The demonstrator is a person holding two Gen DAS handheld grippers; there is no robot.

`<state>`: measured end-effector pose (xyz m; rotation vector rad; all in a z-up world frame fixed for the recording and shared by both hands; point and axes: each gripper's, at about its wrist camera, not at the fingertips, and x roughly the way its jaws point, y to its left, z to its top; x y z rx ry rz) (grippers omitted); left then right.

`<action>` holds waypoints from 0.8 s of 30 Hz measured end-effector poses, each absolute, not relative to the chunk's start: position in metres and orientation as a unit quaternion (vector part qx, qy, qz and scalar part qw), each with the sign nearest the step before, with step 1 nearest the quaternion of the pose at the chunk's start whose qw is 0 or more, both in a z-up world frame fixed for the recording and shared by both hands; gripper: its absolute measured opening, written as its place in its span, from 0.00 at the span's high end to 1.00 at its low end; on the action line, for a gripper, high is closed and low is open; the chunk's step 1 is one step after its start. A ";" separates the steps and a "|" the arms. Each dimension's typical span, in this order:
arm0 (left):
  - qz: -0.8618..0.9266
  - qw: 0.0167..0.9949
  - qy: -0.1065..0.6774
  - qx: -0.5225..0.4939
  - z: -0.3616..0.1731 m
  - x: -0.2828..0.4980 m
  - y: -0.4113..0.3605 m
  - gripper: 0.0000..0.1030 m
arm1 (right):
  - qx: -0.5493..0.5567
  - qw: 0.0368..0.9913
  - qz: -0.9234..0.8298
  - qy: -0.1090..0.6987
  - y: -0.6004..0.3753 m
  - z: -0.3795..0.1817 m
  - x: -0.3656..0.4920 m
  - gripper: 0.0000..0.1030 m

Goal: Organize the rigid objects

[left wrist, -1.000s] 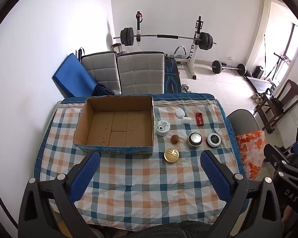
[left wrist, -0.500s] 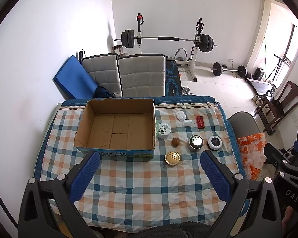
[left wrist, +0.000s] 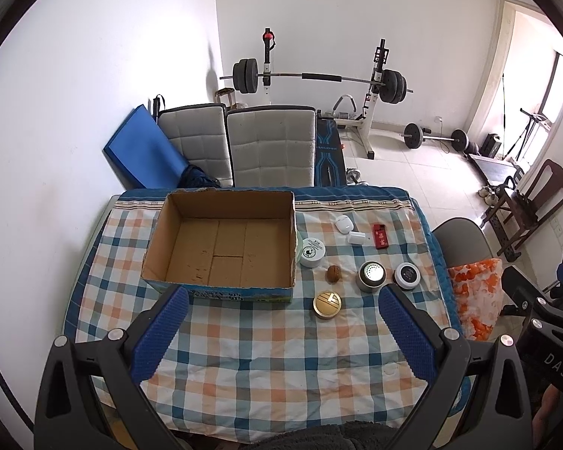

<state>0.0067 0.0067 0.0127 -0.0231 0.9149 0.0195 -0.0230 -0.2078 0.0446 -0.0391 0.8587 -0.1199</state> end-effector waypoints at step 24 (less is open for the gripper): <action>0.006 0.899 0.438 -0.009 0.013 0.004 0.006 0.00 | -0.019 0.908 -0.058 0.415 -0.207 0.046 -0.023 0.00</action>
